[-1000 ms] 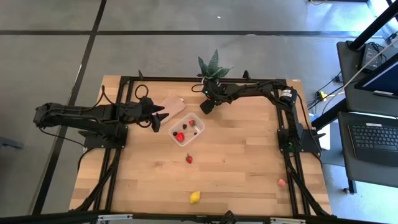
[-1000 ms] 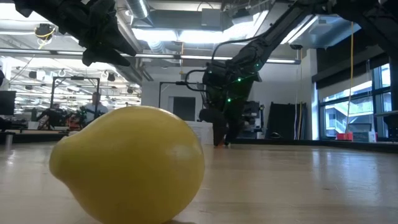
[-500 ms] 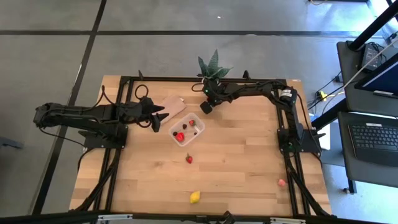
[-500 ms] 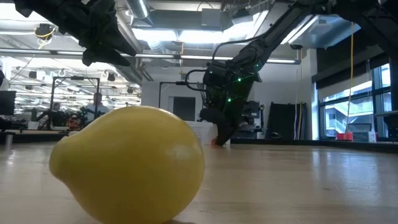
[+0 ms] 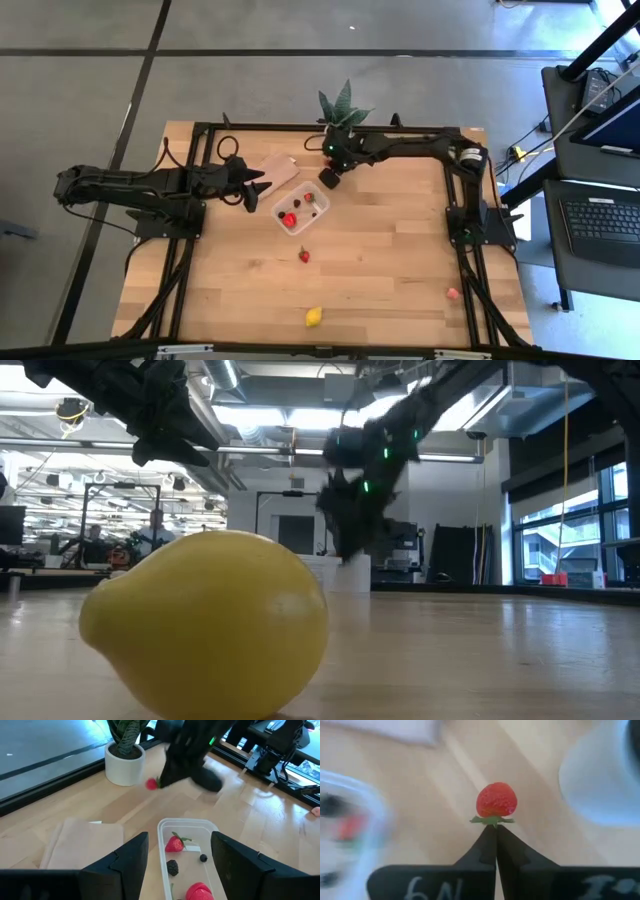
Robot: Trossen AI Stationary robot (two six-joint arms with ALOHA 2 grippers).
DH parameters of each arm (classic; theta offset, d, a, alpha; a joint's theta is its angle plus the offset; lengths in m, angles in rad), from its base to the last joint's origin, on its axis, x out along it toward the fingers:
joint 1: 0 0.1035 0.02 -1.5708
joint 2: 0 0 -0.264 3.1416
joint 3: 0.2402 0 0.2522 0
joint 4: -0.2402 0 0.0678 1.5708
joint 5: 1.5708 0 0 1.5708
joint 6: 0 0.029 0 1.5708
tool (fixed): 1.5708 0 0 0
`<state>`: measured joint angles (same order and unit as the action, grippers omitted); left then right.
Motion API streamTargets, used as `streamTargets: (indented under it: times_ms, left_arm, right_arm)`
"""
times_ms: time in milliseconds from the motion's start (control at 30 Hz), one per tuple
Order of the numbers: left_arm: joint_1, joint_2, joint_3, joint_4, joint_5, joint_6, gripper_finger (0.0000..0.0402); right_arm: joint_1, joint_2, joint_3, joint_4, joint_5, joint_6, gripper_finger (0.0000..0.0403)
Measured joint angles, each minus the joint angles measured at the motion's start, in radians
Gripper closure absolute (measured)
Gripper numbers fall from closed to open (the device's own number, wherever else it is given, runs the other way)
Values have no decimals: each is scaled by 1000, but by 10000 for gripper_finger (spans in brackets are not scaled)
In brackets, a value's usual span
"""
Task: Pick and placing Produce into tupperware
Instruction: Put the top red strawberry into the transparent bin
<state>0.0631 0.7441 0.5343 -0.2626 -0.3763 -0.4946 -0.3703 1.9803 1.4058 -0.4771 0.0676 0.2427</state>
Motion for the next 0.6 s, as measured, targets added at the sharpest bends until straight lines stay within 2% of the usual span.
streamTargets:
  times_ms: [133, 300, 433, 600]
  left_arm:
    - [-1, 0, 0, -4, 0, 0, 195]
    - [-1, 0, 0, -13, 0, 1, 195]
    - [-1, 0, 0, -19, 0, 1, 195]
    - [-1, 0, 0, -22, 0, 1, 195]
  right_arm:
    - [44, -53, 63, -44, -18, -67, 401]
    - [123, -109, 168, -112, -104, -171, 401]
    - [202, -106, 238, -218, -106, -244, 401]
    - [274, -98, 242, -207, -69, -252, 402]
